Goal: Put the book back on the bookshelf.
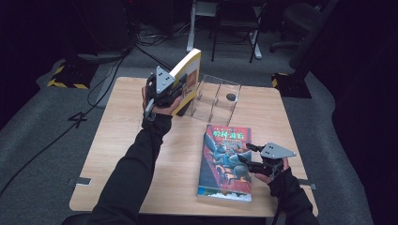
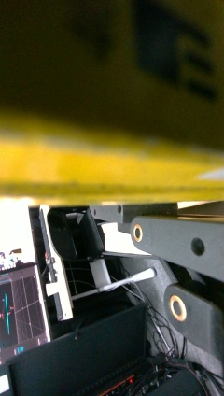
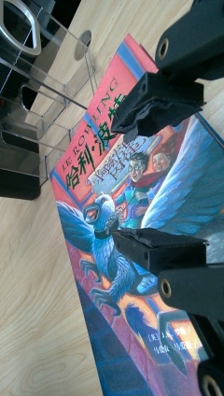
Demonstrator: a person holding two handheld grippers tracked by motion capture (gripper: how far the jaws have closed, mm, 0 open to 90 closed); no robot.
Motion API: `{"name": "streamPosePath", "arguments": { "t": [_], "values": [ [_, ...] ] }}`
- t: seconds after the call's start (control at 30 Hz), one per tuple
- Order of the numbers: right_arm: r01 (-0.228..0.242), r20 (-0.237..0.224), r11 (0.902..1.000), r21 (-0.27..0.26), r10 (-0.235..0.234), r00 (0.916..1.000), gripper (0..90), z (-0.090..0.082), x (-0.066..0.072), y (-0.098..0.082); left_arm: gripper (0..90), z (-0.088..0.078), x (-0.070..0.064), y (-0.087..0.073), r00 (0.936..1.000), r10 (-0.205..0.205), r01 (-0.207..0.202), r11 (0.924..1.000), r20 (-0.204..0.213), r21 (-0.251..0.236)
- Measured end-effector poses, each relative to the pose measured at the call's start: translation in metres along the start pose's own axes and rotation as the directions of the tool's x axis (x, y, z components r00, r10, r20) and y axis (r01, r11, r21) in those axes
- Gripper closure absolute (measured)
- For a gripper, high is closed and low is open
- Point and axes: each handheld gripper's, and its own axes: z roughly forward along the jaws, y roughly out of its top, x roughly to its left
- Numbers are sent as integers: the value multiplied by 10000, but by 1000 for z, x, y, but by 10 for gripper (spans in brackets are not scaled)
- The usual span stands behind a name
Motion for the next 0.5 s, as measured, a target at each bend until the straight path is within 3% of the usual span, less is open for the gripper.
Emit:
{"name": "streamPosePath", "arguments": {
  "t": [0.13,0.23,0.3,0.37,0.5],
  "values": [
    [24,-32,10000,44,-24,10000,427,2,0,0,749,15,-5,-2,9999,109,-110,9998,39,155],
    [37,-125,10000,61,-37,9999,427,2,1,0,749,30,-8,-1,9993,318,-310,9988,-197,373],
    [43,-135,10000,70,-42,9999,428,1,2,-1,749,35,-7,1,9994,209,-198,9990,-267,405],
    [15,-150,10000,72,-14,9999,428,2,1,-1,749,33,-5,4,9996,99,-90,9994,-279,319],
    [-17,-161,10000,27,17,9999,429,2,-1,-3,749,20,-3,10,9988,324,-317,9993,-365,198]
  ]
}}
